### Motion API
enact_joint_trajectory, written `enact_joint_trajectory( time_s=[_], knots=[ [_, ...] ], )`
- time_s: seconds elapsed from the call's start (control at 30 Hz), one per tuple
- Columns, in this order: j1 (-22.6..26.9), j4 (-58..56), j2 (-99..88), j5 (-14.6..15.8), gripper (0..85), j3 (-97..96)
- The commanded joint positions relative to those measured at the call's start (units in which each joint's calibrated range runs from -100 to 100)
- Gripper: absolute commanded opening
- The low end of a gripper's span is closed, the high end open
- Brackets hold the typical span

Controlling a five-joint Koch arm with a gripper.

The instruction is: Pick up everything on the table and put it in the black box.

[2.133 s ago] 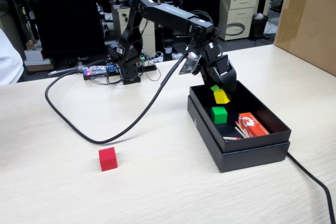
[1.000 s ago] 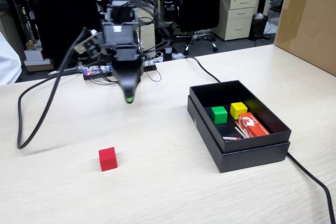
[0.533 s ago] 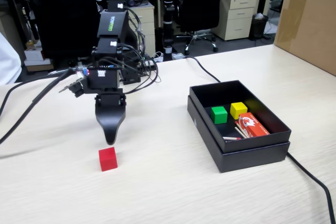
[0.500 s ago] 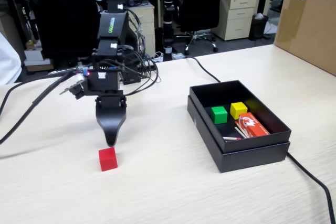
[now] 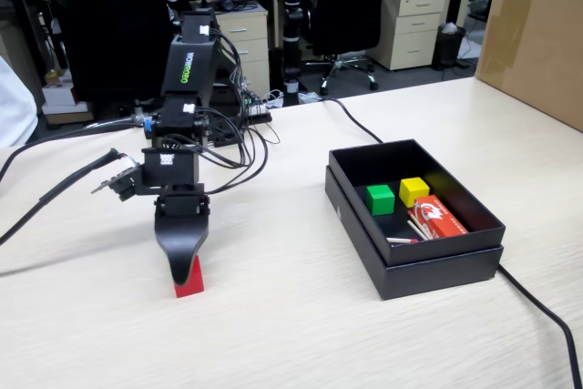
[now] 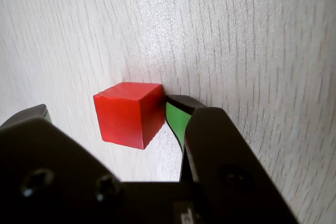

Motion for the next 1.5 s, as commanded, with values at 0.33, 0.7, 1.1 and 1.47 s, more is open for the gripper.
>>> enact_joint_trajectory(
  time_s=[0.33,0.7,1.1,1.47],
  knots=[
    [-0.2,1.1,-0.5,-0.3,0.9,1.2],
    [5.0,-6.8,-30.8,4.8,0.9,2.1],
    [25.6,-15.0,-38.0,10.0,0.9,11.5],
    [28.0,-16.8,-19.3,13.6,1.1,8.8]
  ],
)
